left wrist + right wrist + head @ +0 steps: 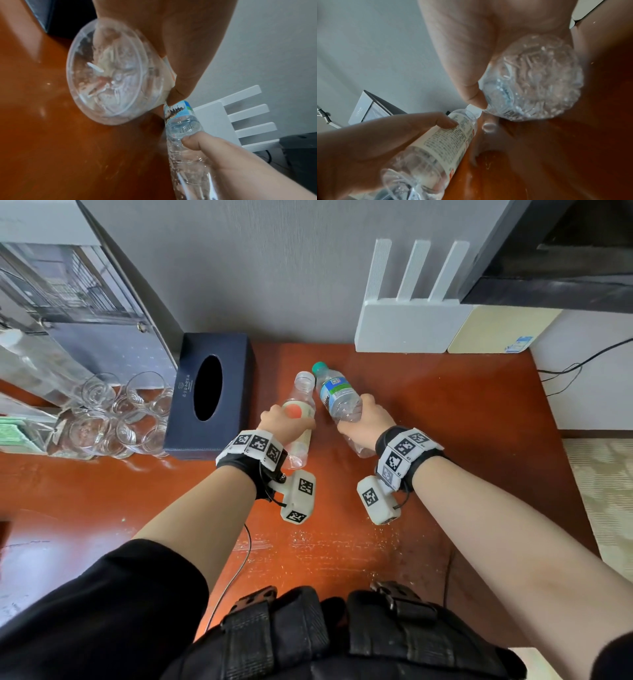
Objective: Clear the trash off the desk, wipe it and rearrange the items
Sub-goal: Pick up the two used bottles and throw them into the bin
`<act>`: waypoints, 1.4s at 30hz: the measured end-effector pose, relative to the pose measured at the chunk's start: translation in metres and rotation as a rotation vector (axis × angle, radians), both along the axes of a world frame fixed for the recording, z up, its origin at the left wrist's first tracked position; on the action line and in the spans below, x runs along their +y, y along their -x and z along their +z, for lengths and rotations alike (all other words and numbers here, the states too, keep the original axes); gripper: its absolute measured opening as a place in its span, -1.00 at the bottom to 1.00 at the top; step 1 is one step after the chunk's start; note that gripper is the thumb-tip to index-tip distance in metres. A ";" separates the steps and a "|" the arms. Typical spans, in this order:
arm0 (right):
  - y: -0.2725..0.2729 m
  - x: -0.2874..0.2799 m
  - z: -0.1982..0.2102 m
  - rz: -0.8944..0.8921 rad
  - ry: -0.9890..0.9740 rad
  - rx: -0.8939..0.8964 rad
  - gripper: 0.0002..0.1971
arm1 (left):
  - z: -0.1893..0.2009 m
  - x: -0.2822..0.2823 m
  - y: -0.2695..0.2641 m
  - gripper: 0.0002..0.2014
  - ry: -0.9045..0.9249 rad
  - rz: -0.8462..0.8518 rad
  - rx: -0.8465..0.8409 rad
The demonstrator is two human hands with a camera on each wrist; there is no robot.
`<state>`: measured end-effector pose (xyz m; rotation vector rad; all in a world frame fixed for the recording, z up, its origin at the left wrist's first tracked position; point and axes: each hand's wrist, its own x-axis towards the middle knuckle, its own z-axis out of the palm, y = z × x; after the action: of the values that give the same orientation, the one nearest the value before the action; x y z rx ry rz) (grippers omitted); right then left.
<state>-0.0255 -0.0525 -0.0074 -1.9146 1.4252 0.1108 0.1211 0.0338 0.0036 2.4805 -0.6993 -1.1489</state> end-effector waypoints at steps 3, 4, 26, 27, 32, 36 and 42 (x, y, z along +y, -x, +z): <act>0.012 0.016 0.012 -0.018 0.016 -0.015 -0.44 | 0.010 0.016 0.008 -0.24 0.032 0.035 0.018; 0.016 0.023 0.016 -0.026 0.024 -0.026 -0.45 | 0.013 0.021 0.012 -0.23 0.046 0.039 0.024; 0.130 0.191 0.044 -0.359 0.130 -0.106 -0.47 | 0.028 0.134 0.100 -0.25 0.199 -0.188 0.115; 0.136 0.196 0.043 -0.375 0.127 -0.112 -0.48 | 0.028 0.136 0.106 -0.25 0.199 -0.198 0.120; 0.178 0.214 0.045 -0.455 0.133 -0.130 -0.48 | 0.028 0.143 0.142 -0.25 0.197 -0.250 0.140; 0.218 0.221 0.048 -0.493 0.145 -0.125 -0.47 | 0.029 0.145 0.179 -0.26 0.220 -0.259 0.166; 0.299 0.238 0.049 -0.500 0.164 -0.132 -0.47 | 0.023 0.157 0.256 -0.25 0.255 -0.207 0.241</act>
<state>-0.3241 0.1854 0.0418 -1.5969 1.8168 -0.3720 -0.1344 0.1905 0.0270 2.0557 -0.9801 -1.3119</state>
